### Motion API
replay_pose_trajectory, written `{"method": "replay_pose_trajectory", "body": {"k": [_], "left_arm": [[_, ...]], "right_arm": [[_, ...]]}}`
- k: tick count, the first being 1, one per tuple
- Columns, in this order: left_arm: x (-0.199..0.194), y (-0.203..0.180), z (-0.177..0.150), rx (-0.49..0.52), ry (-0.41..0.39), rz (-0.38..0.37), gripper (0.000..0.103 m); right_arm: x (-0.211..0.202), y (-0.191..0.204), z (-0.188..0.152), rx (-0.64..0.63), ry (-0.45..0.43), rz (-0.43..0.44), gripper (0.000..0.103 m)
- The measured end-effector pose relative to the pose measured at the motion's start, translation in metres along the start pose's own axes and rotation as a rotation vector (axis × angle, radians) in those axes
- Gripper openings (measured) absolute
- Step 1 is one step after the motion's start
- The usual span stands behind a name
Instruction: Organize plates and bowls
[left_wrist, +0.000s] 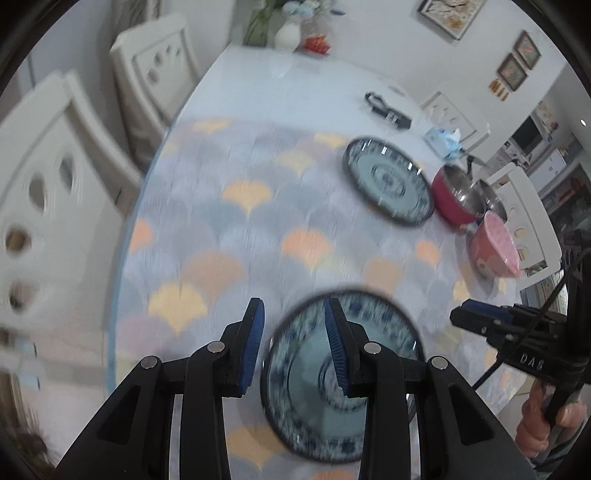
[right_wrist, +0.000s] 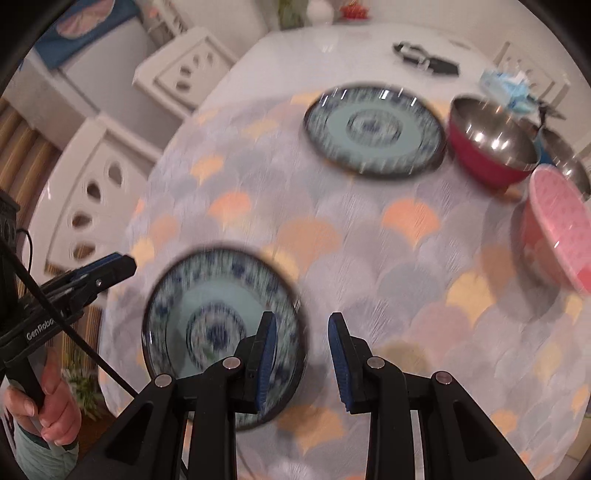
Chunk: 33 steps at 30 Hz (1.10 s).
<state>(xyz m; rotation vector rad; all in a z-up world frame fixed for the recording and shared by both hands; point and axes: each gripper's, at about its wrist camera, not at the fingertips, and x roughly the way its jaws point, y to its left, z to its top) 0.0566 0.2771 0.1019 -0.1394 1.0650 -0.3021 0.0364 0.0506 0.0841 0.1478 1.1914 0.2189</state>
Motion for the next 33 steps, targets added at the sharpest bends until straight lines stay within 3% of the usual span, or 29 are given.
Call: {"method": "replay_pose_trajectory", "body": {"k": [7, 13, 15, 23, 33], "left_arm": [[0.002, -0.023, 0.076, 0.093, -0.071, -0.062, 0.034], [0.046, -0.046, 0.134, 0.166, -0.042, -0.109, 0.055], [0.070, -0.051, 0.150, 0.173, -0.010, -0.135, 0.056], [0.170, -0.064, 0.188, 0.182, 0.140, -0.206, 0.054], [0.229, -0.069, 0.198, 0.167, 0.226, -0.259, 0.038]], "right_arm": [[-0.020, -0.037, 0.049, 0.200, -0.138, 0.062, 0.029], [0.009, -0.070, 0.064, 0.387, -0.096, 0.033, 0.029], [0.025, -0.084, 0.065, 0.448, -0.073, 0.016, 0.029], [0.054, -0.109, 0.079, 0.505, -0.057, -0.041, 0.029], [0.075, -0.122, 0.093, 0.493, -0.061, -0.034, 0.029]]}}
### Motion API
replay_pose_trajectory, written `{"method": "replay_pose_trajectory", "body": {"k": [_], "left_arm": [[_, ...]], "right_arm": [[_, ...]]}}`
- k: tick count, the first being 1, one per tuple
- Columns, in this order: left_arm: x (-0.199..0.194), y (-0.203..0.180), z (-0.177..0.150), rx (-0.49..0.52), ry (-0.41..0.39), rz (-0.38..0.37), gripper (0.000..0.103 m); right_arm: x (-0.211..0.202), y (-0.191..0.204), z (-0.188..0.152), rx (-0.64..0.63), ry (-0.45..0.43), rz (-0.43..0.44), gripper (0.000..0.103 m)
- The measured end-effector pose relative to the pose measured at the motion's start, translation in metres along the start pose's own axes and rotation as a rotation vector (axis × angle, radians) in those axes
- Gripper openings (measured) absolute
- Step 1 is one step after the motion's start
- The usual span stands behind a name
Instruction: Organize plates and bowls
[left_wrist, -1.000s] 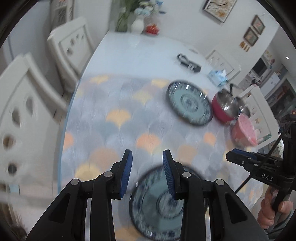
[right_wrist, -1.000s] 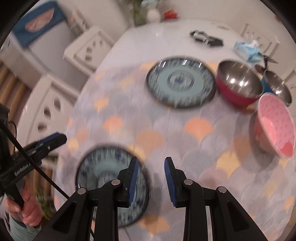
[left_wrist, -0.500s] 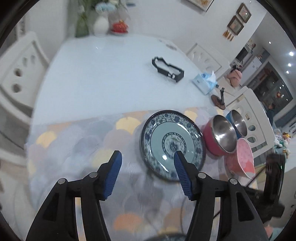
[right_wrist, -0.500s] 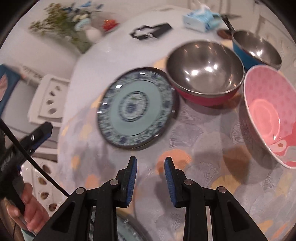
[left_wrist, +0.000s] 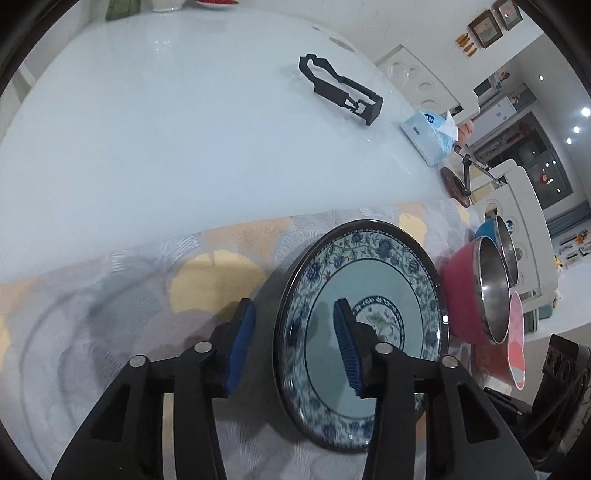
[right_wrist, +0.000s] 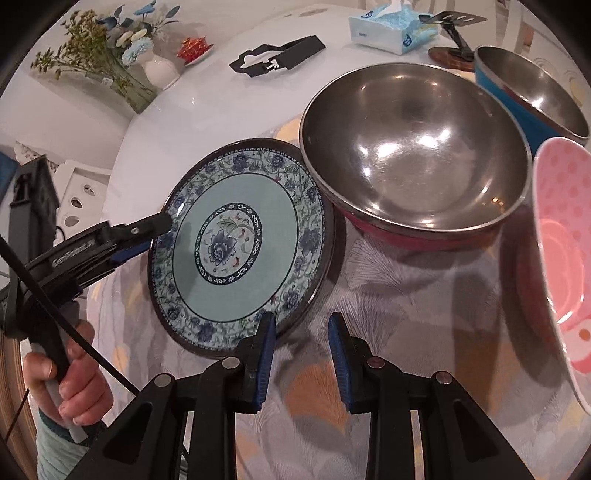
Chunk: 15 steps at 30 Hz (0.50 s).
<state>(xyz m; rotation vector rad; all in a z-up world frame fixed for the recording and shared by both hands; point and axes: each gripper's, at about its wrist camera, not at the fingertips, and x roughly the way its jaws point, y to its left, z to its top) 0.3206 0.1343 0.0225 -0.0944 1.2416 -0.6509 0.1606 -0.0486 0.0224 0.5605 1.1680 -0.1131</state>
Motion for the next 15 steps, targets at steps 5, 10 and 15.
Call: {"method": "replay_pose_trajectory", "body": {"k": [5, 10, 15], "left_arm": [[0.002, -0.002, 0.001, 0.016, -0.001, -0.045, 0.032], [-0.004, -0.006, -0.008, 0.049, -0.011, -0.036, 0.032], [-0.028, -0.004, -0.031, 0.042, -0.041, -0.024, 0.032]], "right_arm": [[0.007, 0.001, 0.003, -0.017, -0.002, 0.002, 0.028], [0.009, 0.007, 0.005, -0.062, -0.008, -0.030, 0.027], [0.008, 0.014, 0.003, -0.156, 0.040, -0.024, 0.027]]}}
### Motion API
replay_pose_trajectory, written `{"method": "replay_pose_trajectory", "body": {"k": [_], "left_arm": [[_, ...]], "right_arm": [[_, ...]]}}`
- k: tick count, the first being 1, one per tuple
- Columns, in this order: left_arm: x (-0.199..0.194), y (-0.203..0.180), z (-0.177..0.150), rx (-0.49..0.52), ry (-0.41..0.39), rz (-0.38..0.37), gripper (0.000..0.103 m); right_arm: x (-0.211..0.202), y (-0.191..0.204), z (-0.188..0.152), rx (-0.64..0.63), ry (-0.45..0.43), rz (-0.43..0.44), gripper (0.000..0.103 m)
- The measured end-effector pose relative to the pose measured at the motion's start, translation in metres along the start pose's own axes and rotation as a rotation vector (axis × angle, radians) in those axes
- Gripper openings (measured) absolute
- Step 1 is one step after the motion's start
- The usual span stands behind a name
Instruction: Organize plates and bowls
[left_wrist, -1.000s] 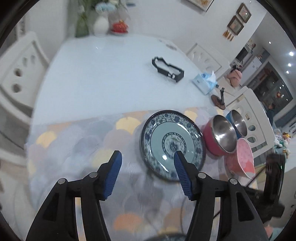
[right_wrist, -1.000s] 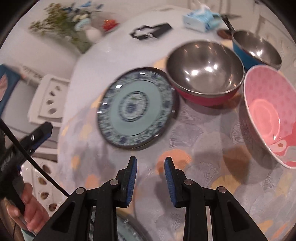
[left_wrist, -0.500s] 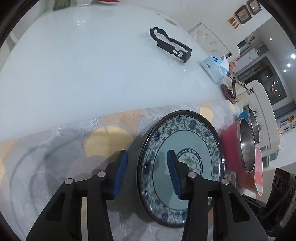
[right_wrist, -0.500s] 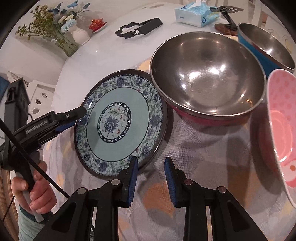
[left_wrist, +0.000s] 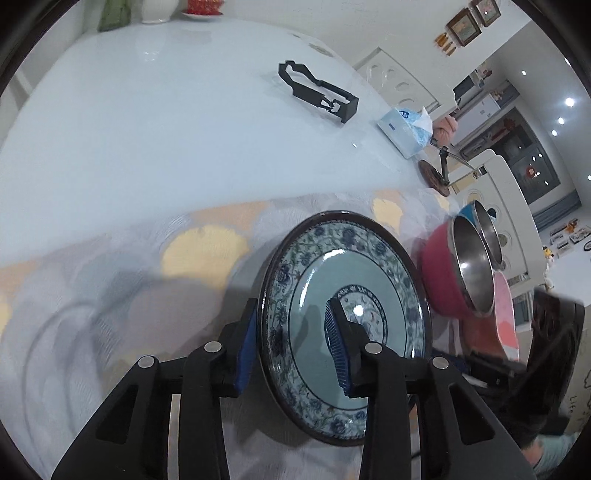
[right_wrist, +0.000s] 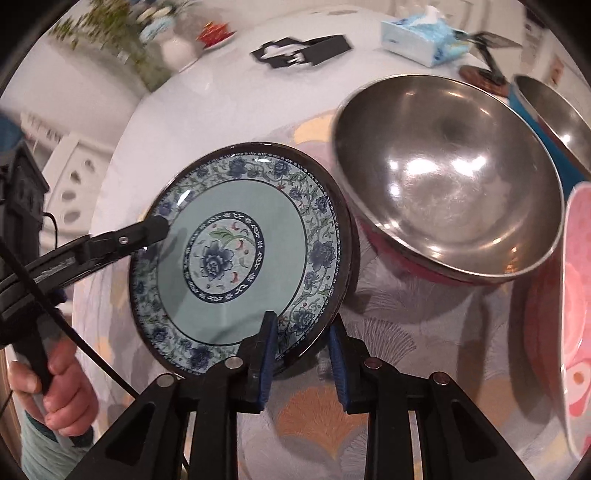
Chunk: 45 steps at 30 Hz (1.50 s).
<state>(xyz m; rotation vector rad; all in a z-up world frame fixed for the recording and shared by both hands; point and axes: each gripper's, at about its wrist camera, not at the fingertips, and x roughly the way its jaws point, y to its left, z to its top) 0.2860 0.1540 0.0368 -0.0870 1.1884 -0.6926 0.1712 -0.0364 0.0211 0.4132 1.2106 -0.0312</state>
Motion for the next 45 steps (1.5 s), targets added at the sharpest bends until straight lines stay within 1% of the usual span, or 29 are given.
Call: {"method": "replay_pose_trajectory", "body": {"k": [2, 7, 9, 11, 15, 18, 21, 24, 26, 28, 31, 35, 40, 44, 45], "left_arm": [[-0.011, 0.005, -0.014, -0.024, -0.004, 0.012, 0.032], [-0.035, 0.028, -0.058, -0.139, -0.007, 0.031, 0.032], [-0.041, 0.035, -0.073, -0.189, -0.009, 0.030, 0.032], [-0.043, 0.037, -0.083, -0.209, -0.014, 0.040, 0.032], [-0.041, 0.039, -0.090, -0.215, -0.006, 0.061, 0.032], [-0.041, 0.041, -0.087, -0.220, -0.023, 0.096, 0.032], [-0.036, 0.049, -0.081, -0.244, -0.031, 0.077, 0.032], [-0.033, 0.047, -0.076, -0.239, -0.037, 0.060, 0.033], [-0.033, 0.042, -0.075, -0.233, -0.039, 0.084, 0.032], [-0.037, 0.038, -0.077, -0.237, -0.043, 0.077, 0.032], [-0.052, 0.033, -0.082, -0.261, -0.070, 0.035, 0.032], [-0.071, 0.020, -0.087, -0.277, -0.109, 0.025, 0.032], [-0.098, 0.001, -0.096, -0.278, -0.152, 0.035, 0.032], [-0.122, -0.013, -0.112, -0.279, -0.178, 0.053, 0.032], [-0.129, -0.017, -0.118, -0.289, -0.194, 0.071, 0.031]], "right_arm": [[-0.003, 0.008, -0.002, -0.055, 0.013, 0.016, 0.027], [-0.004, 0.030, -0.011, -0.178, 0.029, 0.039, 0.027], [-0.002, 0.041, -0.015, -0.248, 0.028, 0.027, 0.027], [0.003, 0.047, -0.017, -0.294, 0.033, 0.023, 0.027], [0.016, 0.049, -0.013, -0.289, 0.063, 0.040, 0.027], [0.016, 0.044, -0.012, -0.273, 0.054, 0.043, 0.027], [0.016, 0.041, -0.009, -0.272, 0.046, 0.042, 0.027], [0.018, 0.049, -0.009, -0.306, 0.044, 0.035, 0.027], [0.018, 0.056, -0.010, -0.327, 0.046, 0.011, 0.027], [0.015, 0.056, -0.009, -0.326, 0.049, 0.005, 0.028], [0.001, 0.055, -0.009, -0.327, 0.030, 0.010, 0.028], [-0.020, 0.057, -0.010, -0.321, 0.011, 0.013, 0.028], [-0.049, 0.061, -0.018, -0.307, -0.032, 0.028, 0.028], [-0.076, 0.063, -0.033, -0.319, -0.063, 0.065, 0.028], [-0.082, 0.065, -0.039, -0.321, -0.067, 0.081, 0.028]]}}
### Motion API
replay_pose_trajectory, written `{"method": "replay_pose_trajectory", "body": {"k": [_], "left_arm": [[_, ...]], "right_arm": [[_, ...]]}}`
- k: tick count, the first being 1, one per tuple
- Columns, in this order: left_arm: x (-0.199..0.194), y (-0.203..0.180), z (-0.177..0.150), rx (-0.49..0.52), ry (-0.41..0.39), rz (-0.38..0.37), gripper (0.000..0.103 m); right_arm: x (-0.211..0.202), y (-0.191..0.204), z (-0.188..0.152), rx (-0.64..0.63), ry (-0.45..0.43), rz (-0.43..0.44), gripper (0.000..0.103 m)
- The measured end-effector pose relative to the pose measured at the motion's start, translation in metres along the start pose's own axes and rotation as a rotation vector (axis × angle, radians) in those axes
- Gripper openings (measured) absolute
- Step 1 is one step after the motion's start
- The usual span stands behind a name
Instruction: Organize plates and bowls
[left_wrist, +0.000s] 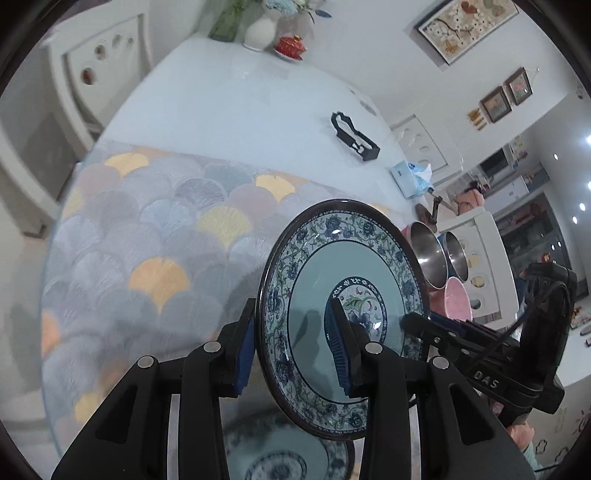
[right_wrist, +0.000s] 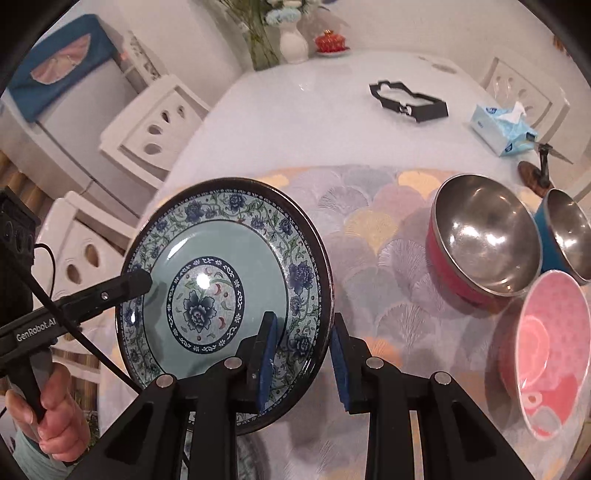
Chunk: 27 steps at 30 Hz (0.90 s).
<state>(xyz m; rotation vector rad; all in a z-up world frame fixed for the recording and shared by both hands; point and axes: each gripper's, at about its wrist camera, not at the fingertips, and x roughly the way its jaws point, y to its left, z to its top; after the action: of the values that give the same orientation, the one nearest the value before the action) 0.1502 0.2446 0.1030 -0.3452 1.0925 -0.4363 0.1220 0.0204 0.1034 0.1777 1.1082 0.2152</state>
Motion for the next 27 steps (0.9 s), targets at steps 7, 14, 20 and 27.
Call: {"method": "replay_pose_trajectory", "body": {"k": [7, 14, 20, 27], "left_arm": [[-0.043, 0.002, -0.041, -0.042, -0.059, 0.047, 0.029], [-0.063, 0.015, -0.088, -0.098, -0.080, 0.113, 0.021], [-0.060, 0.027, -0.128, -0.140, -0.031, 0.138, 0.021], [-0.055, 0.025, -0.159, -0.132, 0.003, 0.172, 0.021]], "right_arm": [[-0.026, 0.027, -0.036, -0.034, -0.005, 0.062, 0.028], [-0.019, 0.044, -0.081, -0.052, 0.092, 0.098, 0.028], [-0.009, 0.044, -0.113, -0.067, 0.156, 0.115, 0.028], [-0.001, 0.043, -0.134, -0.085, 0.214, 0.098, 0.030]]}}
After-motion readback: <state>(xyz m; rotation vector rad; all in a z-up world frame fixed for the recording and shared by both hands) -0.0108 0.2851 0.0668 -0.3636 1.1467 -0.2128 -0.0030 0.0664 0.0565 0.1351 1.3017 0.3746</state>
